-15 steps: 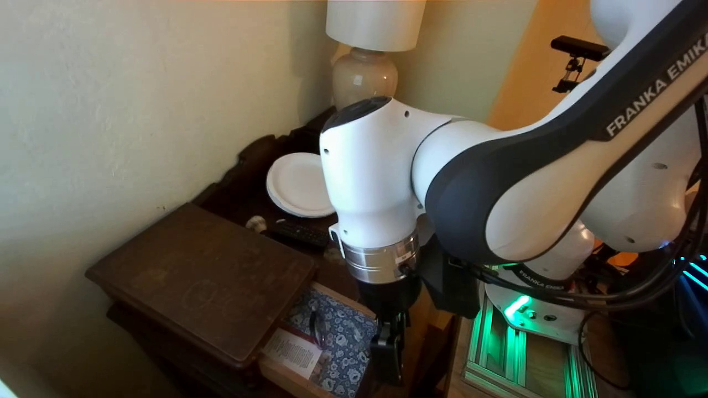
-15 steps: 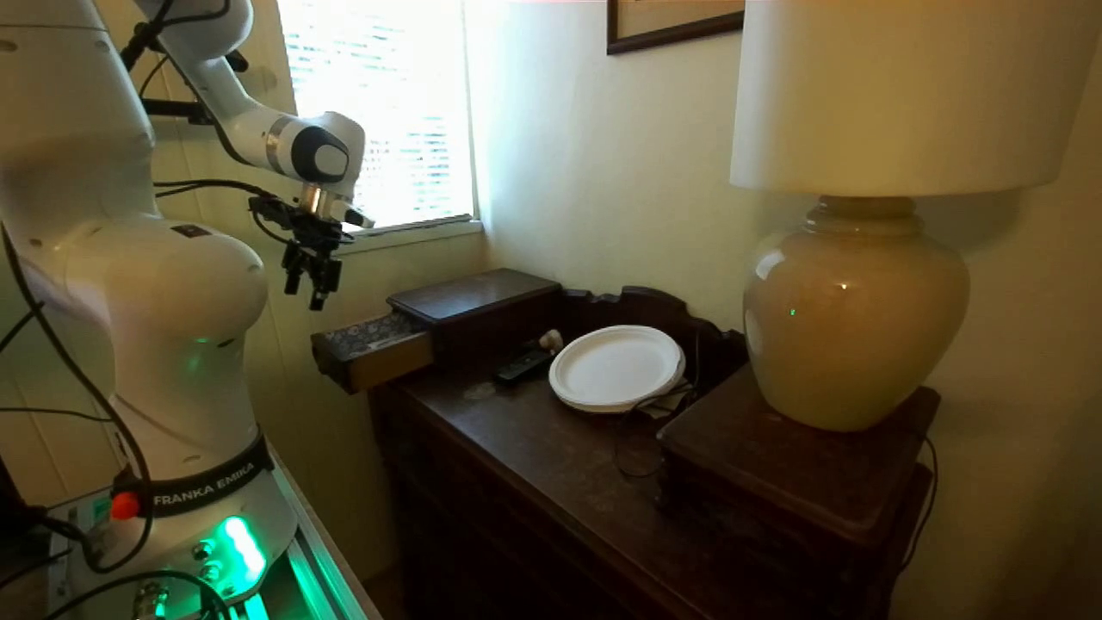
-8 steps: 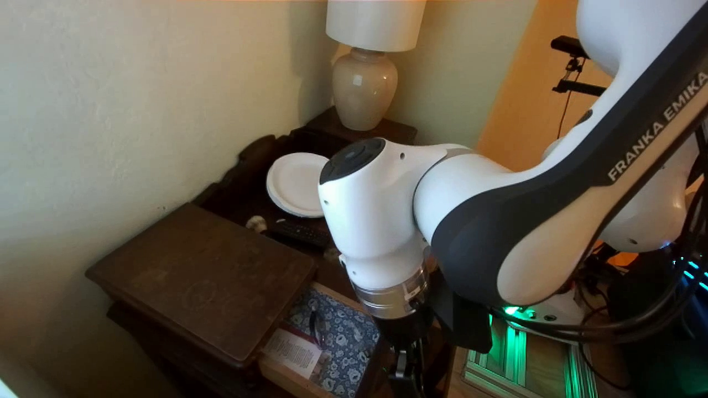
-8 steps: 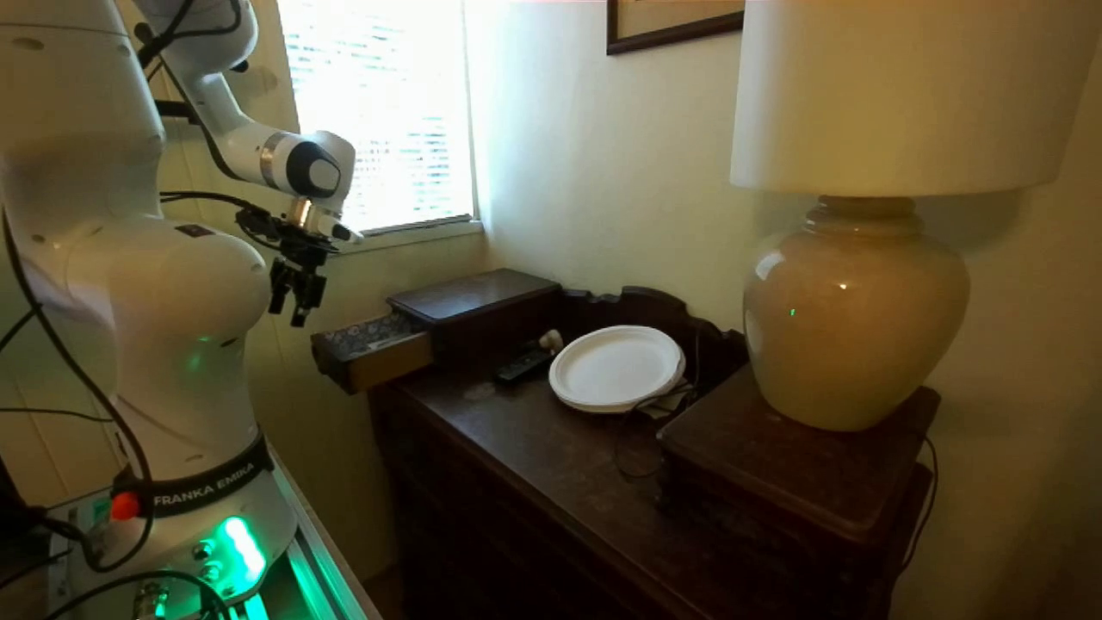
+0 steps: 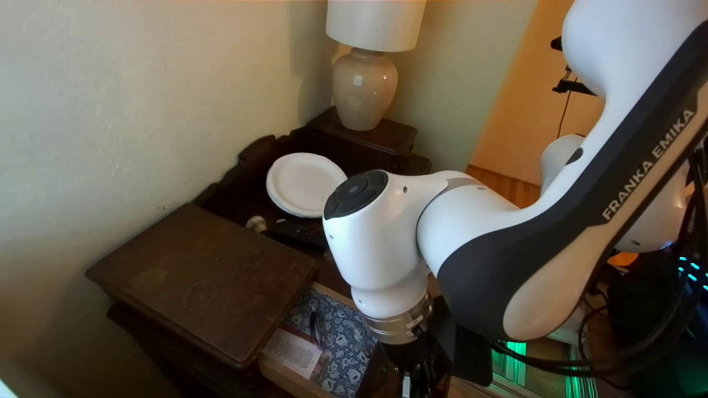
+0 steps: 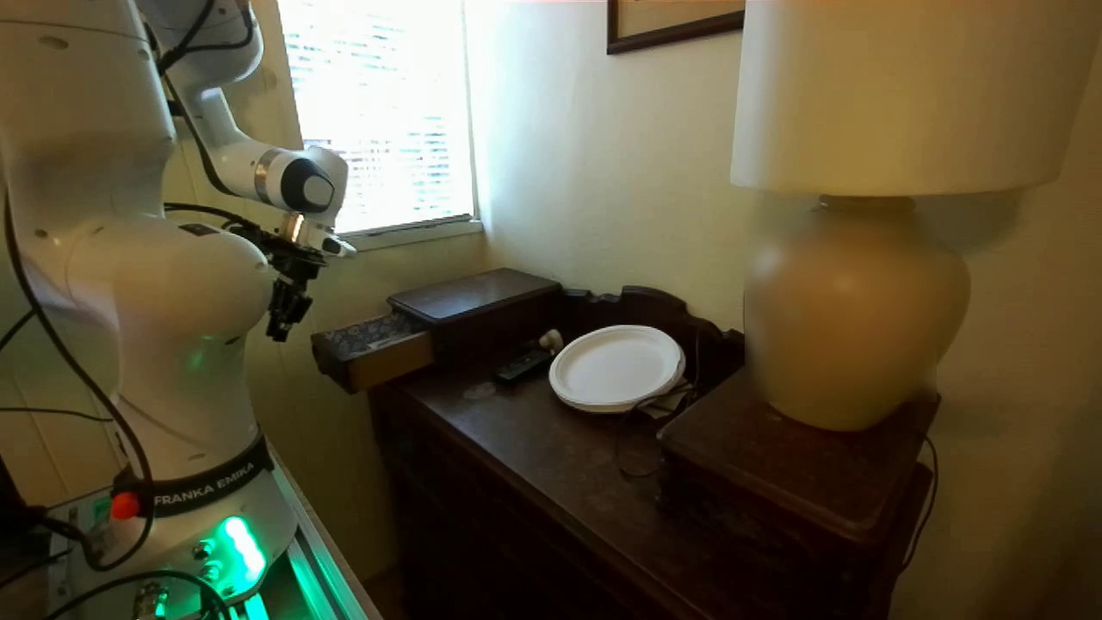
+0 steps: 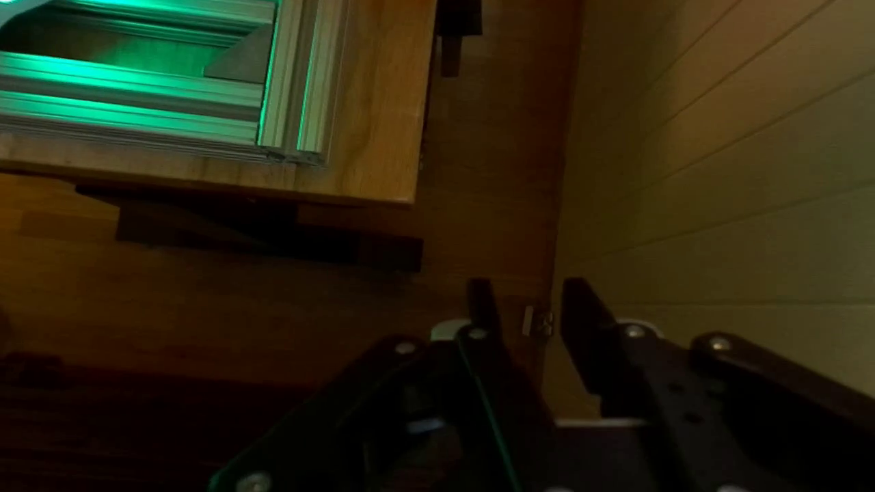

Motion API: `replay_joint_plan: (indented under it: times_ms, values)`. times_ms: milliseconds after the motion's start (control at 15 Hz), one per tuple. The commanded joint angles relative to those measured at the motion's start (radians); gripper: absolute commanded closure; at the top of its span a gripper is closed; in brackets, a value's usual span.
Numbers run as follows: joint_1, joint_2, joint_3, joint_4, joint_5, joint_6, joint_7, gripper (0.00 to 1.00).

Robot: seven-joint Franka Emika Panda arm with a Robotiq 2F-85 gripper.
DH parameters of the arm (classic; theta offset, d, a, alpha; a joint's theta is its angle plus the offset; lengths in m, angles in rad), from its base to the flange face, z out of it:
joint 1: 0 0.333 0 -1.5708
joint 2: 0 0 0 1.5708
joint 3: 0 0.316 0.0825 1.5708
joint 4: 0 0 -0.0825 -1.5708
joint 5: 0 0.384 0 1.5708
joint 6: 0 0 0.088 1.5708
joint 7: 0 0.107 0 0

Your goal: Close the small drawer on the left

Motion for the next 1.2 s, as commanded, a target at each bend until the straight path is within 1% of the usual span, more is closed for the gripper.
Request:
replay_joint_plan:
  times_ms: [0,67,200,333,467,533,667,1133]
  values:
    - [0.024,0.032,0.015,-0.015,-0.048,0.088,0.080,0.96]
    - [0.030,0.039,0.019,-0.020,-0.076,0.110,0.106,0.96]
    - [0.042,0.054,0.023,-0.031,-0.137,0.153,0.161,1.00]
    - [0.054,0.076,0.024,-0.042,-0.184,0.194,0.206,0.96]
    - [0.066,0.098,0.023,-0.046,-0.232,0.210,0.250,0.95]
    - [0.056,0.074,0.017,-0.038,-0.179,0.177,0.189,0.95]
    - [0.063,0.089,0.017,-0.042,-0.200,0.187,0.212,0.94]
    - [0.064,0.094,0.017,-0.042,-0.201,0.190,0.215,0.94]
